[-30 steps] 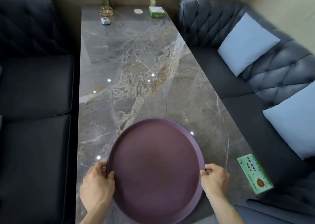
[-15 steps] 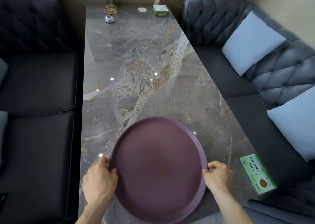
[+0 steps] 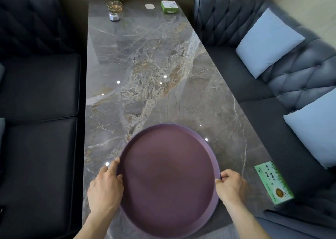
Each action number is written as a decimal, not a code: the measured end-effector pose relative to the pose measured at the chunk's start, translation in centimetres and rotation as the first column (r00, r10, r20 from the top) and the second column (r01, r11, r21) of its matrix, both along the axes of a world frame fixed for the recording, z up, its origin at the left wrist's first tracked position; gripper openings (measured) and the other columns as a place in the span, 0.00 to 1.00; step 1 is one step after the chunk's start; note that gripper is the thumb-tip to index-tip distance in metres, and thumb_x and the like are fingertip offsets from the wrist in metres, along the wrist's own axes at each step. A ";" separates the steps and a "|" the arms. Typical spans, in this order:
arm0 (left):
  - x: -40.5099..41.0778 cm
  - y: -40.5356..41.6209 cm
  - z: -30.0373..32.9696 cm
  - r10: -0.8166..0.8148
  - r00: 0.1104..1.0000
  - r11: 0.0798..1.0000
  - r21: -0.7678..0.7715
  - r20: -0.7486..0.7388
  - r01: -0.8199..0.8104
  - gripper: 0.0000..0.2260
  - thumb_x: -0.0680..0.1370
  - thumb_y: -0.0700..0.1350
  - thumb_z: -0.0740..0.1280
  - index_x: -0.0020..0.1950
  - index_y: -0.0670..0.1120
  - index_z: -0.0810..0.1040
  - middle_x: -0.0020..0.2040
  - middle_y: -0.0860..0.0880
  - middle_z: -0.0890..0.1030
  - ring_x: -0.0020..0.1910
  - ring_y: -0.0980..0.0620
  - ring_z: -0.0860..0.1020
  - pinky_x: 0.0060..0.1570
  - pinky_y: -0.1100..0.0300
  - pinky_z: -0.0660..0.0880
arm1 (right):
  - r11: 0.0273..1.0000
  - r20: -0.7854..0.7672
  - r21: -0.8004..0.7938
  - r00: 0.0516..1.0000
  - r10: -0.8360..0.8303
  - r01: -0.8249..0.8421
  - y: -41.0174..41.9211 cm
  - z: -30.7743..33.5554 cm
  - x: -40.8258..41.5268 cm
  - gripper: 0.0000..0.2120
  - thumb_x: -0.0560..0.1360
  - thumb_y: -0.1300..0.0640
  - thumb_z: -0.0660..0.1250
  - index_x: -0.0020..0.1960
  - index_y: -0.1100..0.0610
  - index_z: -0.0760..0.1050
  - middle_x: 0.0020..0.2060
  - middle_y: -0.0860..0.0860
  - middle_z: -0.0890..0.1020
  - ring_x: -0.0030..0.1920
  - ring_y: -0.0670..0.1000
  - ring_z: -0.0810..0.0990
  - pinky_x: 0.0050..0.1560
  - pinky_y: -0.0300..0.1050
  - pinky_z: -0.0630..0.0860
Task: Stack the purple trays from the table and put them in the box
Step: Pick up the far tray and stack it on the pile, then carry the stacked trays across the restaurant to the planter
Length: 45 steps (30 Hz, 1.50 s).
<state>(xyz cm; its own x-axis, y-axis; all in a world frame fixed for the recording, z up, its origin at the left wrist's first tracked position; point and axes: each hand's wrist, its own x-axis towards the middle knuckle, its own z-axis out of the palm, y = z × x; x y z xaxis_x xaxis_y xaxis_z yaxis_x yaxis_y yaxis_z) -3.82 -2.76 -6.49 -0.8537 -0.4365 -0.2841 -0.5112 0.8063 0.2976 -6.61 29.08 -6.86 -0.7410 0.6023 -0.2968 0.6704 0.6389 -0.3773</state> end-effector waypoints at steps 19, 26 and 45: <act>-1.1 -0.6 -0.2 0.506 0.846 0.555 0.687 0.168 -0.468 0.27 0.64 0.52 0.80 0.58 0.51 0.72 0.50 0.48 0.83 0.45 0.45 0.83 0.47 0.47 0.80 | 0.869 0.036 -0.480 0.993 -0.116 0.119 -1.1 1.4 0.9 0.21 0.71 0.47 0.76 0.53 0.58 0.72 0.48 0.52 0.80 0.44 0.51 0.77 0.47 0.49 0.72; -2.9 -3.1 8.6 0.551 0.833 0.549 0.771 -0.043 -0.323 0.32 0.67 0.44 0.80 0.64 0.48 0.65 0.55 0.44 0.77 0.50 0.44 0.79 0.49 0.48 0.78 | 0.754 -0.178 -0.650 0.984 -0.028 -0.096 -4.3 9.3 -4.9 0.30 0.73 0.47 0.74 0.68 0.55 0.64 0.58 0.52 0.77 0.56 0.54 0.78 0.57 0.50 0.74; -4.5 -12.5 42.3 0.611 0.613 0.571 0.815 -0.501 0.098 0.35 0.62 0.40 0.81 0.68 0.52 0.75 0.54 0.48 0.83 0.51 0.43 0.82 0.56 0.44 0.79 | 0.669 -0.751 -0.446 0.655 0.082 -0.595 -13.5 43.2 -9.1 0.45 0.62 0.50 0.82 0.75 0.46 0.66 0.66 0.51 0.77 0.61 0.55 0.79 0.61 0.59 0.79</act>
